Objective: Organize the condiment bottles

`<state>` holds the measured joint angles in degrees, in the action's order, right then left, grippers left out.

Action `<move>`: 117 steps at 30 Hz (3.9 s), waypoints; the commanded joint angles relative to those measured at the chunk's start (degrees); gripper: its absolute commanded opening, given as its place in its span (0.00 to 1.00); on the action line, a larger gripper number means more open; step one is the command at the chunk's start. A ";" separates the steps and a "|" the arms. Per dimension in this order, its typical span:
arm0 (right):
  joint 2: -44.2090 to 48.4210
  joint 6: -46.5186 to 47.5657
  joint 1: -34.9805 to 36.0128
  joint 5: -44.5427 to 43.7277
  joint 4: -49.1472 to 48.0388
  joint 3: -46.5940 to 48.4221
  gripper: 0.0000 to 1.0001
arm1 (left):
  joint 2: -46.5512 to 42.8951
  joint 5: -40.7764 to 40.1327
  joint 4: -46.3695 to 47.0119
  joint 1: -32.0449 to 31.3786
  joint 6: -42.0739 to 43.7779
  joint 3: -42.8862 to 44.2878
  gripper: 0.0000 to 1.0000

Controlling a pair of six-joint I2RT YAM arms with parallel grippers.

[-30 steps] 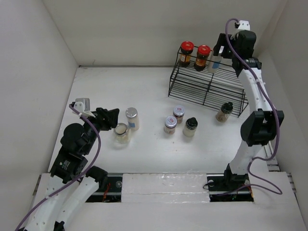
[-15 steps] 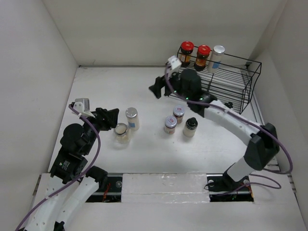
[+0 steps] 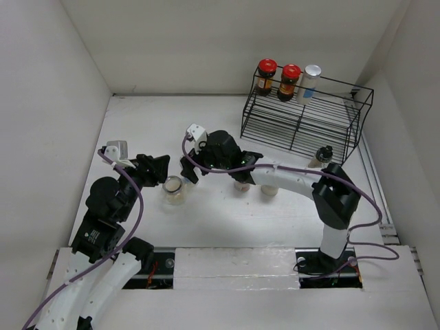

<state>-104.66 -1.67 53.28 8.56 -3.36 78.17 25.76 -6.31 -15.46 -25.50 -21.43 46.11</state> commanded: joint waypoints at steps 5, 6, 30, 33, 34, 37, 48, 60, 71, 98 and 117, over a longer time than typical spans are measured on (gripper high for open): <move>-8.09 1.06 0.16 -3.53 -1.83 8.83 0.94 | 0.17 -0.29 2.19 0.18 0.78 -0.05 0.56; -8.88 1.06 0.16 -4.33 -1.83 9.45 0.90 | 0.17 -0.29 2.19 0.18 0.78 -0.05 0.56; 23.28 -5.00 -46.99 -14.45 0.80 12.08 0.35 | -1.50 1.21 2.72 0.18 0.78 -0.05 0.56; 19.86 -7.03 -53.00 -10.67 3.70 16.91 0.34 | -1.50 1.29 2.72 0.18 0.78 -0.05 0.56; 18.89 -7.03 -55.54 -10.67 5.45 18.23 0.34 | -1.50 1.30 2.72 0.18 0.78 -0.05 0.56; 14.32 -7.03 -59.15 -9.00 8.00 23.24 0.34 | -1.50 1.30 2.72 0.18 0.78 -0.05 0.56; 6.58 -5.71 -62.94 -5.48 7.49 29.32 0.34 | -0.97 1.83 2.72 0.18 0.78 -0.05 0.56; -1.76 -6.24 -59.25 -6.09 10.47 29.23 0.34 | -0.97 1.30 2.72 0.18 0.78 -0.05 0.56; -2.40 -6.24 -57.59 -9.59 16.81 35.12 0.87 | -0.97 0.68 2.72 0.18 0.78 -0.05 0.56; 22.82 -7.10 -3.18 -16.72 -4.73 -17.94 0.86 | -4.93 -13.38 0.35 0.18 -3.79 -0.05 0.60; -6.25 -0.44 11.67 -7.93 -4.65 2.94 1.00 | -8.09 -18.66 -0.53 0.18 -6.43 -0.67 0.78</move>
<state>-109.82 -2.83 65.95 2.74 -6.76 76.77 17.89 -24.47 -17.82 -25.39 -27.31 45.98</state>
